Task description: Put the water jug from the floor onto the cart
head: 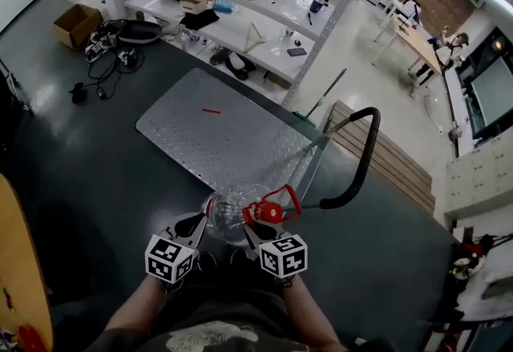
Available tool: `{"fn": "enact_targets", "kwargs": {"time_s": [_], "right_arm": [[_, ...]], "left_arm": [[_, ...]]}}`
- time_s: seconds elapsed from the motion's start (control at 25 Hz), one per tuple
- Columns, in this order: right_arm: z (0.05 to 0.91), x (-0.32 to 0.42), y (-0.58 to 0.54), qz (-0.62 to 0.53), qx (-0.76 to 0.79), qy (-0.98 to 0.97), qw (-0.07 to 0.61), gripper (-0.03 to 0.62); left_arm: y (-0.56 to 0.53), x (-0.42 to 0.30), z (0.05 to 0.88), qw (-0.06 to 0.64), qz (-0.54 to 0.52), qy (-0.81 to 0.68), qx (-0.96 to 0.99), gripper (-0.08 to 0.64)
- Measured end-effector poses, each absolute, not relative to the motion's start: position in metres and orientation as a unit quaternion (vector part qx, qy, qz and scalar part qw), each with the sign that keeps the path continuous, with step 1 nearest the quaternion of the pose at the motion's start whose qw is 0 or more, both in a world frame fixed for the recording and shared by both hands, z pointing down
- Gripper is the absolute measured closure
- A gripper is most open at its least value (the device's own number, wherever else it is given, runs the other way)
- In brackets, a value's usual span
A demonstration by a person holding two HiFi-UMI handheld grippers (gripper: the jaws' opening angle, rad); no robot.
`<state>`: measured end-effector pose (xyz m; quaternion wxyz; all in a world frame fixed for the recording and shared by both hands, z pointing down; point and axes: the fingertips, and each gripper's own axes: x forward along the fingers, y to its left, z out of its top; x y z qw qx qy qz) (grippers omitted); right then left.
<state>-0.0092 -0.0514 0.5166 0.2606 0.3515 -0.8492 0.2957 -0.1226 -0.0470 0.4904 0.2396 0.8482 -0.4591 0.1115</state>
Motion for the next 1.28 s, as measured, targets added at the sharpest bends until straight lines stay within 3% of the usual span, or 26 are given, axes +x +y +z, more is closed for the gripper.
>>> {"fn": "enact_targets", "kwargs": {"time_s": [0.6,1.28], "right_arm": [[0.563,-0.040,-0.170,0.282,0.324,-0.853,0.298,0.555],[0.556,-0.053,-0.394,0.280,0.297,-0.861,0.304,0.554]], "left_arm": [[-0.118,-0.172,0.515,0.268,0.104,-0.512,0.810,0.552],[-0.347,-0.187,0.504,0.273,0.111,-0.528,0.797,0.554]]}}
